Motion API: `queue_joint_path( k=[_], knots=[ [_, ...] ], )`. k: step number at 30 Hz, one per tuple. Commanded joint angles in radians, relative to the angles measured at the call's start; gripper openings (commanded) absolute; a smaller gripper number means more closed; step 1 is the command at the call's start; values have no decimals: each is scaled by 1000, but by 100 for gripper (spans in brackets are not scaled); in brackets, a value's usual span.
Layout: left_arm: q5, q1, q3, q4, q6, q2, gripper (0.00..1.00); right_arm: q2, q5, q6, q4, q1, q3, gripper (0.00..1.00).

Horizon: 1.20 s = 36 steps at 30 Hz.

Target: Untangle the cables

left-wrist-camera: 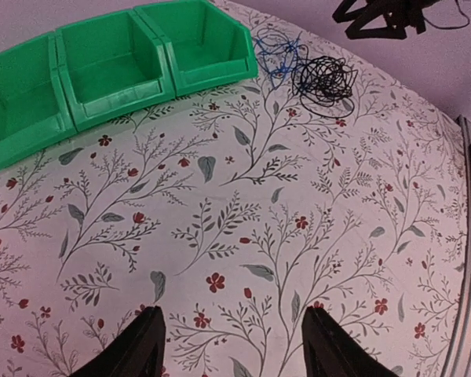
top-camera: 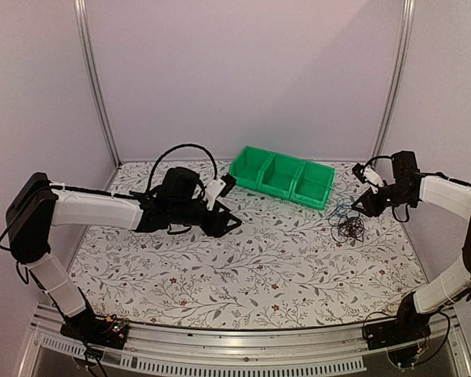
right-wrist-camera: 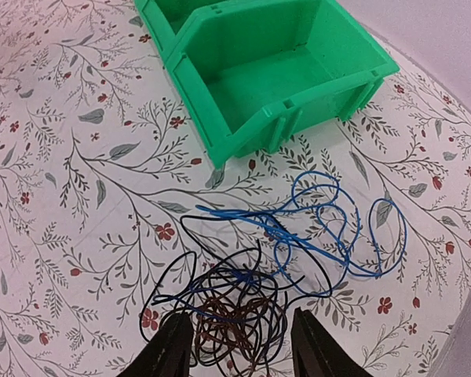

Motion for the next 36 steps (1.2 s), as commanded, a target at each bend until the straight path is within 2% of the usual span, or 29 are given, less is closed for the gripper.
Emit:
queue_joint_path(
  k=[1,9,13,16,23,32,36],
  knots=[
    [-1,-85,83,22,-34,80,60,57,-7,-115,-80,-7,39,46],
    [67,-144,209,8,-101,217,60,130,66,-98,-52,-8,104,39],
    [78,-152,236,9,-112,234,60,207,113,-55,-49,-9,191,32],
    [74,-152,231,8,-110,233,60,278,133,-43,-53,-8,243,35],
    [85,-155,210,16,-110,232,60,388,69,-32,-108,-8,331,42],
    [105,-155,219,54,-127,260,60,425,66,-31,-121,-8,337,41],
    [108,-156,225,55,-127,266,60,392,44,-36,-132,-8,330,42]
  ],
)
